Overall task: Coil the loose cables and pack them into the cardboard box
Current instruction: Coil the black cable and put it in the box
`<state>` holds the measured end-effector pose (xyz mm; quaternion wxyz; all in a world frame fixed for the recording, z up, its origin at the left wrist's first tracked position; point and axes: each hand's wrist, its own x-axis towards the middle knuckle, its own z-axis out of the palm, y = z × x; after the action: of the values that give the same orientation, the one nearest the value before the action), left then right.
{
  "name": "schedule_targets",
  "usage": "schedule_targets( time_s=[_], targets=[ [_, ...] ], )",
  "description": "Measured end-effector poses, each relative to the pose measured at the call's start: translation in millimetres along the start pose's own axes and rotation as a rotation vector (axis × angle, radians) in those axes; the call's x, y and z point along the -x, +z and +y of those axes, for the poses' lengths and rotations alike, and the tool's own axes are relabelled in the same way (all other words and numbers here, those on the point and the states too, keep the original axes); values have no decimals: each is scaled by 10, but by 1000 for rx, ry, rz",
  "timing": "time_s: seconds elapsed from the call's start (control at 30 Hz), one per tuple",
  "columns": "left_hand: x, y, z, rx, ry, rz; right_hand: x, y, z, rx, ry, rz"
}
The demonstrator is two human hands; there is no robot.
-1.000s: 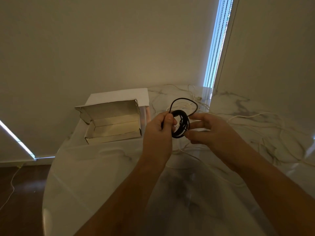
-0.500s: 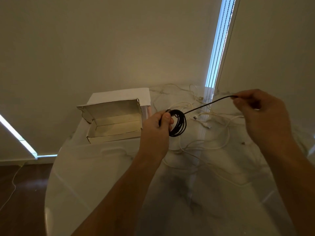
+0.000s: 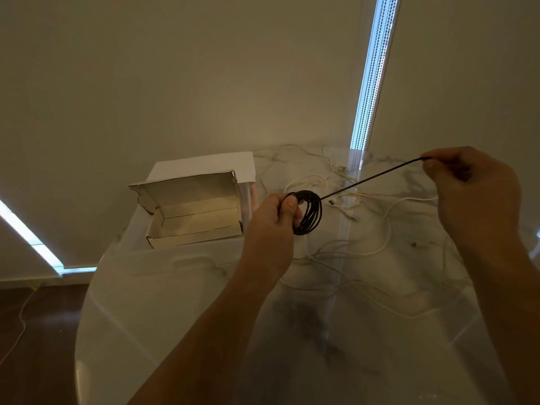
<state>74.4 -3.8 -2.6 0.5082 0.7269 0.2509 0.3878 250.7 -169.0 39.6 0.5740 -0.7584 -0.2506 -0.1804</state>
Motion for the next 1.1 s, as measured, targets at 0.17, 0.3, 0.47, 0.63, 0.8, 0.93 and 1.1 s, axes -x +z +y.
schedule_targets(
  time_s=[0.17,0.3,0.47,0.63,0.8,0.93,1.1],
  targets=[
    [43,18,30,-61,16,-45,-25,-47,-5,0,-3,58],
    [36,24,11,-51,8,-12,-37,-50,-8,9,-9,91],
    [17,3,15,44,1,-27,-57,-141,3,-44,85,136],
    [12,18,39,271,-76,13,-75,-122,73,-135,185,38],
    [-9,-24,84,514,-170,32,-52,8,146,-197,284,-172],
    [2,-9,96,586,-186,20,46,145,97,-344,404,-312],
    [39,54,83,633,-220,-21,279,339,-55,-586,581,-477]
  ],
)
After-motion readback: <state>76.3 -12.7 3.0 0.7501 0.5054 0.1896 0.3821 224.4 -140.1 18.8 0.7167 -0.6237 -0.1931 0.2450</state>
